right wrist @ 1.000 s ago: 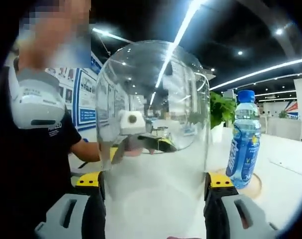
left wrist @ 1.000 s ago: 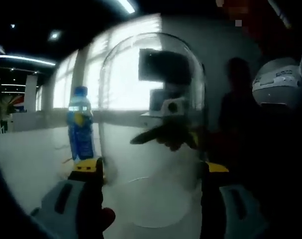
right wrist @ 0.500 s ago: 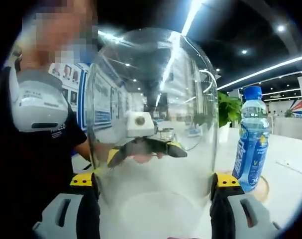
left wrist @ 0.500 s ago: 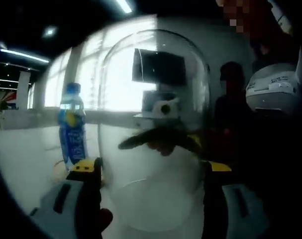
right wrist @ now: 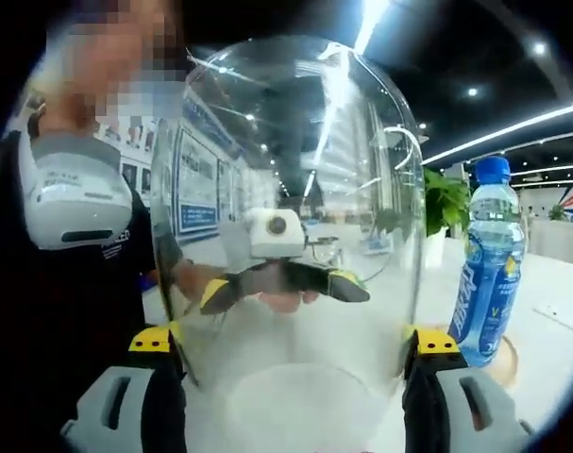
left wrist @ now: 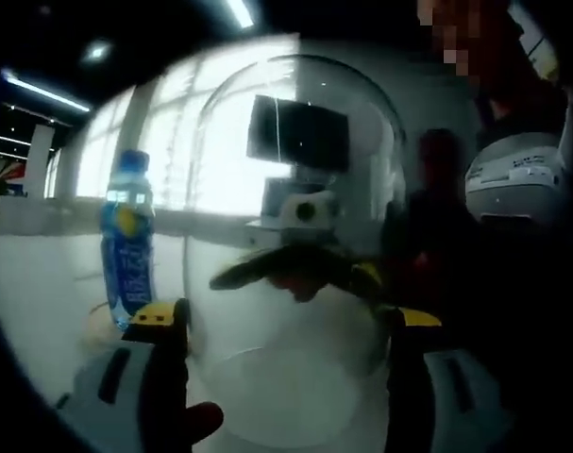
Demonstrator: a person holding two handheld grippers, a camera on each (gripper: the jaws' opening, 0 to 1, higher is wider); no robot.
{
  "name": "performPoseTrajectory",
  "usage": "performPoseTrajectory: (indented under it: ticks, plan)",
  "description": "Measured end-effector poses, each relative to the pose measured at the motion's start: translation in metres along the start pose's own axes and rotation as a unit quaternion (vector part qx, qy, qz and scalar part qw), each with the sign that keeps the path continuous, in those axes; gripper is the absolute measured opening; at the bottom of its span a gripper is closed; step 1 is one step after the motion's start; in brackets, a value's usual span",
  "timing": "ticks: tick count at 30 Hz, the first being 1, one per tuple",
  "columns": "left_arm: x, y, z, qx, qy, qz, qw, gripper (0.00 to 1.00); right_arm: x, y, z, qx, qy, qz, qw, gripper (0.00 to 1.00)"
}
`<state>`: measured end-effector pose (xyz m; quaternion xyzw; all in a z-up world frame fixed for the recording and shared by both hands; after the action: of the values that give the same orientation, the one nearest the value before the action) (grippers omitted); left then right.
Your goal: Open the cover put in the Mizone put the cover back on
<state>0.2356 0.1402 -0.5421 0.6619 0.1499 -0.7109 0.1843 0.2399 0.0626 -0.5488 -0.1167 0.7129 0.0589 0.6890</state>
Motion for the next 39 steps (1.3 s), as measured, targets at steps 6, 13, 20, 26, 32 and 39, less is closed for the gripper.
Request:
performPoseTrajectory:
  ticks: [6, 13, 20, 26, 32, 39]
  plan:
    - [0.000, 0.003, 0.001, -0.002, -0.003, -0.003, 1.0000, 0.77, 0.001, -0.002, 0.000, -0.001, -0.006, 0.029, 0.9995, 0.90]
    - [0.000, 0.011, 0.002, 0.000, -0.005, -0.001, 1.0000, 0.79, 0.000, -0.003, 0.002, 0.007, -0.008, 0.041, 0.9991, 0.90]
    - [0.000, 0.011, 0.000, 0.007, -0.010, 0.011, 0.9999, 0.79, 0.000, -0.004, 0.003, 0.010, -0.009, 0.048, 0.9987, 0.90]
    - [-0.001, 0.010, 0.001, 0.004, -0.013, 0.019, 0.9997, 0.79, -0.001, -0.002, 0.003, 0.013, -0.010, 0.048, 0.9987, 0.90]
    - [-0.001, 0.010, 0.002, 0.001, -0.014, 0.017, 0.9998, 0.80, -0.001, -0.001, 0.002, 0.017, -0.010, 0.044, 0.9988, 0.90]
    - [-0.002, 0.009, 0.003, -0.005, -0.011, 0.014, 0.9998, 0.81, -0.001, 0.001, 0.001, 0.024, -0.010, 0.043, 0.9987, 0.90]
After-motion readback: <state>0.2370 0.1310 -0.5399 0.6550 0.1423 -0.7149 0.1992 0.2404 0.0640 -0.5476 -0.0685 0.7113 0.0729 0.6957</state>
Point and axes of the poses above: the point that each gripper's makers call its tool centre point, and the gripper's own axes: y roughly forward along the fingers, z roughly to its right, x roughly out of its underside, the point moved 3 cm from there along -y, roughly backward along the fingers, and after that the axes turned 13 degrees about -x, right-handed, at the moved point
